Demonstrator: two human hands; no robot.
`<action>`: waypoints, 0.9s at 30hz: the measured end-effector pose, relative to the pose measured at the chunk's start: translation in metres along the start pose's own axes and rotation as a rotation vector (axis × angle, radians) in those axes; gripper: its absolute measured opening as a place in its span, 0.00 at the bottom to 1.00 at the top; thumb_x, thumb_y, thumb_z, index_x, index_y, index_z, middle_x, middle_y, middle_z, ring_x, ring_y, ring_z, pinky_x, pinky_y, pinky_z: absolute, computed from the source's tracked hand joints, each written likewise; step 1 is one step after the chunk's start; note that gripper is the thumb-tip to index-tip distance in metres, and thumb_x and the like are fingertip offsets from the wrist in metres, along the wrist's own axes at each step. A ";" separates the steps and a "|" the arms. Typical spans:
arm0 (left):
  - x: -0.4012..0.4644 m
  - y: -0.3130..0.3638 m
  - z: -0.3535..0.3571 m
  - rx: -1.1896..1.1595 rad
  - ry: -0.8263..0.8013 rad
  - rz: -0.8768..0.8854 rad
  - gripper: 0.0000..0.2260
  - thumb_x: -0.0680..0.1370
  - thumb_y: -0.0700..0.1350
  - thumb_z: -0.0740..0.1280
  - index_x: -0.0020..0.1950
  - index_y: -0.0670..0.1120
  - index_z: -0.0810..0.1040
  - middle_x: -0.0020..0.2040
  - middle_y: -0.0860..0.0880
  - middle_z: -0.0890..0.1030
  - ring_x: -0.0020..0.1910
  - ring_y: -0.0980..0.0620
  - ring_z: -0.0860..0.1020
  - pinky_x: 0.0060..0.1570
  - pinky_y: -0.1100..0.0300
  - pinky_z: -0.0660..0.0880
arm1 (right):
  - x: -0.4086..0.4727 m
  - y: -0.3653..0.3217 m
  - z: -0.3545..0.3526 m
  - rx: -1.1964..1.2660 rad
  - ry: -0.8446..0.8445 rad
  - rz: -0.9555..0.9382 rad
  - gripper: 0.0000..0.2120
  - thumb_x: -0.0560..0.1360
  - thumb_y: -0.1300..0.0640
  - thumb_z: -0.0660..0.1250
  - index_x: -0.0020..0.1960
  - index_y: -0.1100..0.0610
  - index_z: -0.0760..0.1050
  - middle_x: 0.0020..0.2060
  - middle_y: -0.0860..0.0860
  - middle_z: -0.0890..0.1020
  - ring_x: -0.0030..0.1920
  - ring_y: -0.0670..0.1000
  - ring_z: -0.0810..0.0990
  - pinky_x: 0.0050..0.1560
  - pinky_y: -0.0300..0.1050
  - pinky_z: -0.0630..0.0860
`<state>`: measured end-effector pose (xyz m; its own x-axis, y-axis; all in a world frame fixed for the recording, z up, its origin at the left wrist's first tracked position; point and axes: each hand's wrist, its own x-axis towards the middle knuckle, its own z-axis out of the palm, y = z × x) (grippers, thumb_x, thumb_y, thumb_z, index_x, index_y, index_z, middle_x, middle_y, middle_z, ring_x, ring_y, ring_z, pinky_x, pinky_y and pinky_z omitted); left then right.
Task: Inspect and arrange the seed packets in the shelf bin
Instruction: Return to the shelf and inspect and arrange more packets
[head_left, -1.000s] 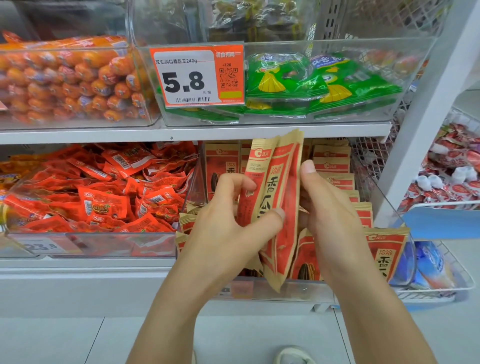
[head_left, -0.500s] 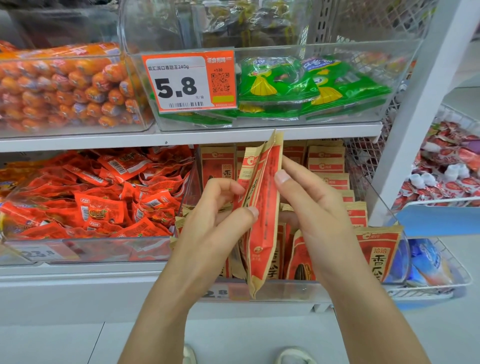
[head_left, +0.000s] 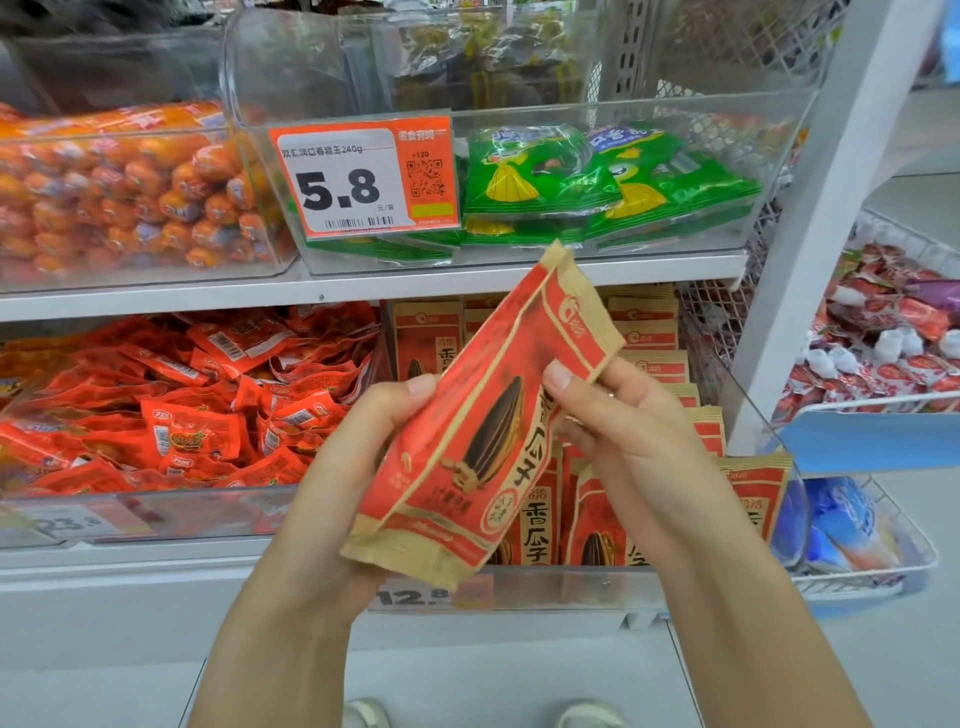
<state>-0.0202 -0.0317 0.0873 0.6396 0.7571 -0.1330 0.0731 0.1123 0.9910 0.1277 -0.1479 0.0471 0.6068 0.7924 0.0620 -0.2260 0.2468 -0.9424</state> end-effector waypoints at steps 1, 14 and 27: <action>-0.002 -0.003 -0.001 -0.111 -0.133 -0.013 0.20 0.84 0.35 0.48 0.49 0.26 0.77 0.69 0.26 0.66 0.65 0.44 0.73 0.45 0.63 0.69 | 0.000 -0.002 -0.001 0.024 0.015 -0.014 0.12 0.67 0.54 0.75 0.48 0.54 0.78 0.38 0.47 0.85 0.36 0.43 0.82 0.36 0.33 0.75; 0.003 -0.030 -0.014 0.140 -0.285 0.282 0.11 0.71 0.43 0.76 0.52 0.50 0.84 0.46 0.47 0.86 0.45 0.48 0.85 0.44 0.57 0.82 | -0.007 -0.009 -0.012 -0.046 0.084 -0.047 0.16 0.66 0.47 0.75 0.47 0.55 0.80 0.34 0.52 0.82 0.29 0.47 0.77 0.30 0.37 0.77; 0.024 -0.036 -0.060 0.835 0.007 0.209 0.30 0.68 0.70 0.58 0.64 0.58 0.78 0.57 0.59 0.80 0.57 0.55 0.76 0.57 0.55 0.73 | 0.014 -0.064 0.019 -0.476 -0.006 -0.298 0.06 0.75 0.60 0.66 0.47 0.54 0.82 0.43 0.46 0.87 0.48 0.44 0.85 0.47 0.33 0.79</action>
<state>-0.0539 0.0210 0.0476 0.6980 0.7138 0.0564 0.4953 -0.5382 0.6819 0.1359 -0.1420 0.1147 0.5872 0.7304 0.3488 0.3239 0.1828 -0.9282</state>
